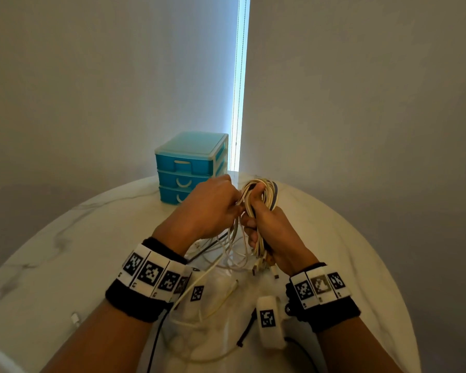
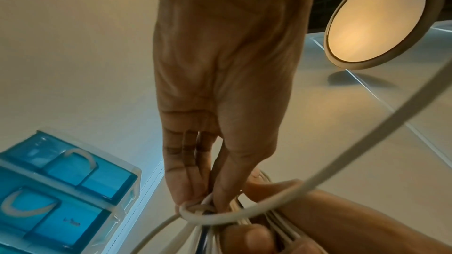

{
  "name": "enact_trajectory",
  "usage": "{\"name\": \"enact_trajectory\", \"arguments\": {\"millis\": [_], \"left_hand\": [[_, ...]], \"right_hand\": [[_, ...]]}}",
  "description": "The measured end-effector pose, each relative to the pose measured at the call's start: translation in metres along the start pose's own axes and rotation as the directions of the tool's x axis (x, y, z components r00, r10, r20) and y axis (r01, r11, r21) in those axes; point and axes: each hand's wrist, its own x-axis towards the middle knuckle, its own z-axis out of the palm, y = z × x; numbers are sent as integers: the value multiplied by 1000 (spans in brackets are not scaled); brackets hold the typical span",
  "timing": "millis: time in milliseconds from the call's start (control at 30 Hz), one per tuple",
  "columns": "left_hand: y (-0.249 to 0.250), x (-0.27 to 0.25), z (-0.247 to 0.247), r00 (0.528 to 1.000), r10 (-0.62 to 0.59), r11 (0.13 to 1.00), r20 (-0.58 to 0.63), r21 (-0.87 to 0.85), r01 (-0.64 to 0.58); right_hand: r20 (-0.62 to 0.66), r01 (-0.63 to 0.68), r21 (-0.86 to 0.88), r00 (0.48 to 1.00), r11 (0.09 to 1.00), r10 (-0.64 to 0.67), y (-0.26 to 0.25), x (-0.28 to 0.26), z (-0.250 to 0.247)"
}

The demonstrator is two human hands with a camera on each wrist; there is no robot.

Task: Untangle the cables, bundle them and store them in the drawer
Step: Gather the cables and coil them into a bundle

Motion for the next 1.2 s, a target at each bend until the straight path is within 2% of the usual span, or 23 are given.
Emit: {"name": "enact_trajectory", "arguments": {"millis": [133, 300, 433, 500, 667, 767, 833, 900, 1000, 1033, 1133, 1200], "left_hand": [[2, -2, -10, 999, -37, 993, -8, -109, 36], [2, -2, -11, 994, -100, 971, -37, -223, 89], [0, -4, -11, 990, -118, 955, -83, -281, 91], [-1, -5, -14, 988, -125, 943, -93, -320, 90], [-12, -12, -24, 996, -86, 848, -12, -525, 67], [-15, -13, -35, 1000, -12, 885, 15, -466, 18], [-16, -14, -40, 1000, 11, 933, 19, -360, -4], [-17, -14, -41, 1000, 4, 974, 3, -228, -3], [-10, -16, -39, 987, 23, 1000, -157, 12, -22], [-7, -16, -39, 977, 36, 998, -212, 48, -27], [-5, -15, -41, 952, 62, 997, -299, 71, -43], [-7, -15, -44, 911, 149, 986, -385, 128, -107]], "right_hand": [[-25, 4, -101, 1000, 995, -6, -4, -2, -2], [68, 65, -113, 996, 992, -57, -11, -7, -5], [168, 176, -138, 974, 975, -152, -18, -12, -14], [202, 175, -146, 969, 974, -144, -23, -16, -18], [244, 181, -186, 961, 966, -133, -30, -24, -28], [238, 188, -231, 962, 955, -132, -27, -18, -19], [168, 163, -246, 978, 955, -124, -22, -13, -12], [155, 188, -278, 977, 942, -149, -16, -6, -3], [160, 203, -428, 976, 880, -147, -14, -3, 16], [144, 223, -483, 974, 846, -175, -12, -1, 18], [153, 322, -463, 947, 826, -283, -15, -10, 22], [164, 349, -498, 937, 794, -310, -17, -14, 21]]}}
